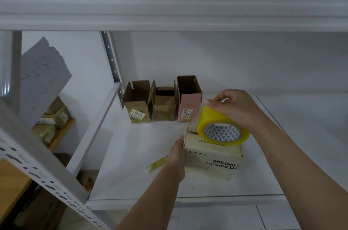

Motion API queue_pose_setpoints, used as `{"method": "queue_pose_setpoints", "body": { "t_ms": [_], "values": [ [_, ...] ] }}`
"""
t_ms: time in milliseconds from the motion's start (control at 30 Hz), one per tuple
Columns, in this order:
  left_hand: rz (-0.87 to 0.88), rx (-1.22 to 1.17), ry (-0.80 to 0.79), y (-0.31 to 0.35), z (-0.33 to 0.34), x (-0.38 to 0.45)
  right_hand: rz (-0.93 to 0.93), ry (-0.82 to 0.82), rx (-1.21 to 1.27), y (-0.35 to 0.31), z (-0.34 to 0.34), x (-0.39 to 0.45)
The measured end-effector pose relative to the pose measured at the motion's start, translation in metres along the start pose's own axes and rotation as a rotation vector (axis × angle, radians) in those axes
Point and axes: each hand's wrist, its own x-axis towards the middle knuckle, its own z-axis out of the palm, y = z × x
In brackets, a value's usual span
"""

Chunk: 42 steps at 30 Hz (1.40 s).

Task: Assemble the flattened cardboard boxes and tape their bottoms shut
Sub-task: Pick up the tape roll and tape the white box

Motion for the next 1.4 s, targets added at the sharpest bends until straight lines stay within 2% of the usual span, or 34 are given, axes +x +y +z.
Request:
{"method": "queue_pose_setpoints", "body": {
  "t_ms": [133,400,500,600,733,833,933,1033,1133,1233,1400],
  "values": [
    [-0.001,0.036,0.040,0.004,0.004,0.004,0.001,-0.012,-0.032,0.001,0.001,0.001],
    [0.095,0.183,-0.050,0.022,-0.003,-0.002,0.012,-0.049,-0.085,-0.001,-0.001,0.002],
    [0.156,0.145,-0.143,0.034,0.002,0.001,0.012,-0.066,-0.099,-0.002,-0.001,0.005],
    [0.164,0.212,-0.199,0.040,0.008,-0.001,0.003,-0.061,-0.104,0.000,-0.001,0.005],
    [0.202,0.242,-0.192,0.041,0.008,-0.009,-0.010,-0.054,-0.070,0.001,-0.001,0.005],
    [0.327,0.295,-0.310,0.040,0.000,-0.013,-0.007,-0.066,-0.088,0.002,-0.001,0.004],
    [0.561,0.424,-0.406,0.040,-0.016,-0.013,-0.009,-0.083,-0.109,0.000,-0.002,0.003],
    [0.805,0.703,-0.508,0.043,-0.023,-0.002,-0.009,-0.095,-0.117,-0.002,-0.003,0.003],
    [0.917,0.963,-0.452,0.040,-0.013,0.004,-0.017,-0.101,-0.128,-0.001,-0.002,0.001],
    [0.945,0.981,-0.355,0.035,-0.006,0.003,-0.024,-0.116,-0.098,-0.003,-0.003,0.001],
    [0.902,1.056,-0.351,0.040,-0.009,0.003,0.008,-0.124,0.184,0.012,-0.010,-0.001]
  ]
}}
